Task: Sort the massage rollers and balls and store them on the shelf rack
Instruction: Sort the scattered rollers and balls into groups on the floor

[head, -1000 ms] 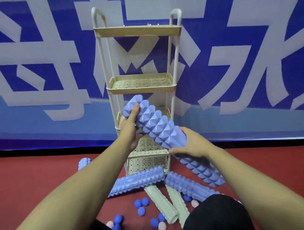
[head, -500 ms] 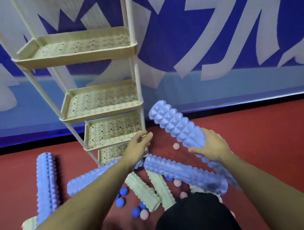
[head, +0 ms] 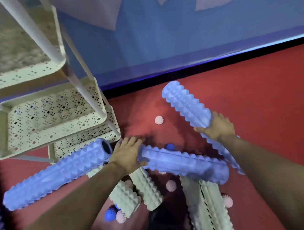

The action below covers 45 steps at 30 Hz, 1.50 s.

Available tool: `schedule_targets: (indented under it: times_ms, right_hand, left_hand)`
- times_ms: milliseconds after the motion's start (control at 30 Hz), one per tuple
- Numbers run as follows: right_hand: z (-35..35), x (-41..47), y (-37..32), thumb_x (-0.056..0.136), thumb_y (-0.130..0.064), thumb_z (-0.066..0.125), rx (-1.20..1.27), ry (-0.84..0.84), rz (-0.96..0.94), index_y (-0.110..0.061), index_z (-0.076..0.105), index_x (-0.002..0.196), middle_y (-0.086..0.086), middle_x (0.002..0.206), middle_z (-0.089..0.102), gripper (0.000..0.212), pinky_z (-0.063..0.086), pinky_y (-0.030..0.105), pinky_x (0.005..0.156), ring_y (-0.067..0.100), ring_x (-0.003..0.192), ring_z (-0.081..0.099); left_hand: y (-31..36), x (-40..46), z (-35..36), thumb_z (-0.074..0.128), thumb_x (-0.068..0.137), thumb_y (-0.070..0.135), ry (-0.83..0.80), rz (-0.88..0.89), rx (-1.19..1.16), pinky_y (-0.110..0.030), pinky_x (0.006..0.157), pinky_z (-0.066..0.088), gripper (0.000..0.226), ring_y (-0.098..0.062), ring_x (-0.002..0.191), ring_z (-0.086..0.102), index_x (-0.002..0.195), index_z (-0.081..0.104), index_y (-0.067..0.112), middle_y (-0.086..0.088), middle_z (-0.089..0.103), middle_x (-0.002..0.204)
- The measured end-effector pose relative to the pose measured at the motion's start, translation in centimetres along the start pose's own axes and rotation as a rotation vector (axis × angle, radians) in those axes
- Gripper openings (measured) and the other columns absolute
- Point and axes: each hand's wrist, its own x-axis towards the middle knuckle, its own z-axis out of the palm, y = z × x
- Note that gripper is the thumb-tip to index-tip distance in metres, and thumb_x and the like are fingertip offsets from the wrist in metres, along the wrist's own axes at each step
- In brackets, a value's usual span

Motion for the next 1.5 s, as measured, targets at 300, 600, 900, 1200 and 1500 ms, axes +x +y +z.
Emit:
schedule_targets:
  times_ms: [300, 600, 900, 1200, 1500]
  right_hand:
    - [8.2, 5.4, 3.4, 0.087, -0.048, 0.069, -0.017, 0.003, 0.059, -0.012, 0.055, 0.132, 0.020, 0.128, 0.061, 0.059, 0.046, 0.046, 0.099, 0.040, 0.119, 0.058]
    - [8.6, 3.8, 3.4, 0.093, -0.043, 0.066, 0.307, -0.051, 0.062, -0.011, 0.057, 0.134, 0.011, 0.129, 0.065, 0.053, 0.047, 0.037, 0.098, 0.032, 0.118, 0.061]
    - [2.7, -1.9, -3.6, 0.062, -0.081, 0.072, 0.205, -0.723, -0.420, -0.040, 0.062, 0.110, -0.021, 0.096, 0.068, 0.064, 0.049, 0.024, 0.088, -0.003, 0.090, 0.063]
    - [-0.9, -4.5, -1.8, 0.055, -0.073, 0.083, 0.204, -0.717, -0.399, -0.046, 0.055, 0.115, -0.025, 0.109, 0.067, 0.072, 0.050, 0.018, 0.086, -0.010, 0.097, 0.062]
    - [-1.8, -5.1, -1.0, 0.058, -0.068, 0.085, 0.194, -0.733, -0.409, -0.052, 0.052, 0.107, -0.036, 0.102, 0.065, 0.061, 0.046, 0.004, 0.068, -0.017, 0.091, 0.061]
  left_hand:
    - [-0.9, 5.3, 4.5, 0.077, 0.067, 0.062, -0.256, 0.032, 0.155, -0.065, 0.119, 0.005, 0.108, -0.024, 0.143, 0.028, 0.154, 0.022, 0.030, 0.006, 0.033, 0.150]
    - [-0.8, 5.7, 4.0, 0.080, 0.063, 0.061, -0.233, 0.076, 0.190, -0.053, 0.119, 0.018, 0.106, -0.029, 0.134, 0.031, 0.150, 0.027, 0.031, 0.002, 0.035, 0.146]
    - [2.3, 5.3, -2.2, 0.069, 0.073, 0.061, 0.023, 0.291, 0.250, -0.047, 0.119, 0.016, 0.095, -0.026, 0.131, 0.034, 0.153, 0.027, 0.032, 0.006, 0.037, 0.144]
    - [4.3, 3.9, -5.8, 0.060, 0.081, 0.069, 0.109, 0.370, 0.289, -0.040, 0.118, 0.014, 0.091, -0.022, 0.137, 0.033, 0.156, 0.025, 0.031, 0.010, 0.035, 0.151]
    - [5.0, 3.1, -5.3, 0.050, 0.098, 0.047, 0.214, 0.366, 0.283, -0.044, 0.120, 0.013, 0.067, -0.023, 0.142, 0.031, 0.157, 0.026, 0.029, 0.009, 0.036, 0.154]
